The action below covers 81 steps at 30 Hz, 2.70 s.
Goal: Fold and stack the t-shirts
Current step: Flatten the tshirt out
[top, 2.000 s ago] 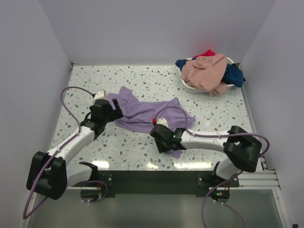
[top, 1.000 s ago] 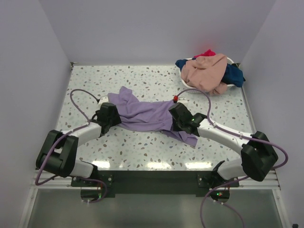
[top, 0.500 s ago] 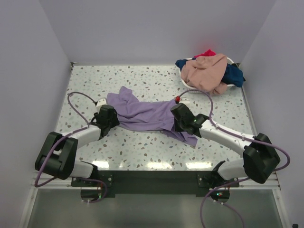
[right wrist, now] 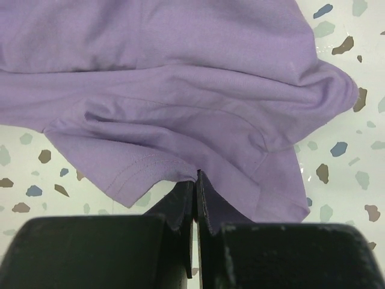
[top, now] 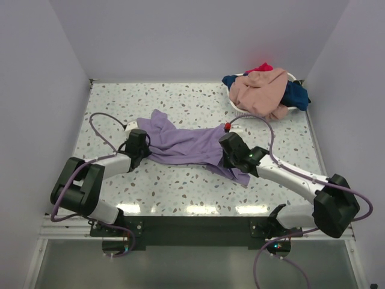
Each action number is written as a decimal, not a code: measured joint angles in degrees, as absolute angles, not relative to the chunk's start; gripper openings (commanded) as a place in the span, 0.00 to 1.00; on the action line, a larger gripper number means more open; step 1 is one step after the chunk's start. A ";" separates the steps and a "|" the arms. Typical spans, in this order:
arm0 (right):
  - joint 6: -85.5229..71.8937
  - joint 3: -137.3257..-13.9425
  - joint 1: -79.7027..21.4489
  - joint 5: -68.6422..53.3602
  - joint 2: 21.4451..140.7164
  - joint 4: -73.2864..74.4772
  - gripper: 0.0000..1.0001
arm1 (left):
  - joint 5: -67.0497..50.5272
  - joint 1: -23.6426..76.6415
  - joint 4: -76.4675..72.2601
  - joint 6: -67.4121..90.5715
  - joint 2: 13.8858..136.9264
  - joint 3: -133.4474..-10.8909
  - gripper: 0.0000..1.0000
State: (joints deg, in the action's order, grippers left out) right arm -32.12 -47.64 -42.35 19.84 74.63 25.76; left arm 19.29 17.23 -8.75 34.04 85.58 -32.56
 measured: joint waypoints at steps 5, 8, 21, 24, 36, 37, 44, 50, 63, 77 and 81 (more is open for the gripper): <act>-31.90 -47.55 -42.30 20.38 73.58 26.17 0.00 | 17.12 17.19 -9.63 33.36 86.02 -32.58 0.00; -30.59 -48.99 -42.15 22.46 73.45 28.38 0.00 | 17.02 17.19 -6.22 32.82 83.94 -33.36 0.00; -20.18 -69.12 -41.93 39.46 59.94 35.70 0.00 | 20.23 17.21 15.62 27.31 55.13 -56.69 0.00; -16.64 -73.21 -41.95 41.65 57.19 35.77 0.00 | 19.42 17.26 19.73 26.26 53.63 -61.71 0.00; -6.39 -86.67 -42.04 43.46 53.23 33.93 0.00 | 4.62 17.39 30.79 20.27 54.85 -78.30 0.28; -6.31 -86.50 -42.02 44.42 53.43 33.63 0.00 | 4.27 17.37 30.26 19.68 55.86 -76.95 0.31; -8.58 -76.97 -40.34 50.24 60.88 31.29 0.00 | 6.02 16.99 24.27 17.93 78.32 -60.82 0.82; -12.40 -69.38 -35.51 46.26 69.10 31.81 0.00 | 9.76 17.89 24.40 18.46 83.59 -54.76 0.79; -17.30 -64.42 -35.18 41.63 68.84 29.56 0.00 | 5.98 38.39 15.31 26.24 74.43 -41.52 0.73; -18.55 -63.24 -34.85 39.81 67.33 29.10 0.00 | 1.43 40.97 6.55 32.67 80.95 -37.58 0.74; -18.63 -63.20 -34.83 39.38 67.33 29.02 0.00 | 0.97 40.97 3.75 33.95 81.87 -37.58 0.73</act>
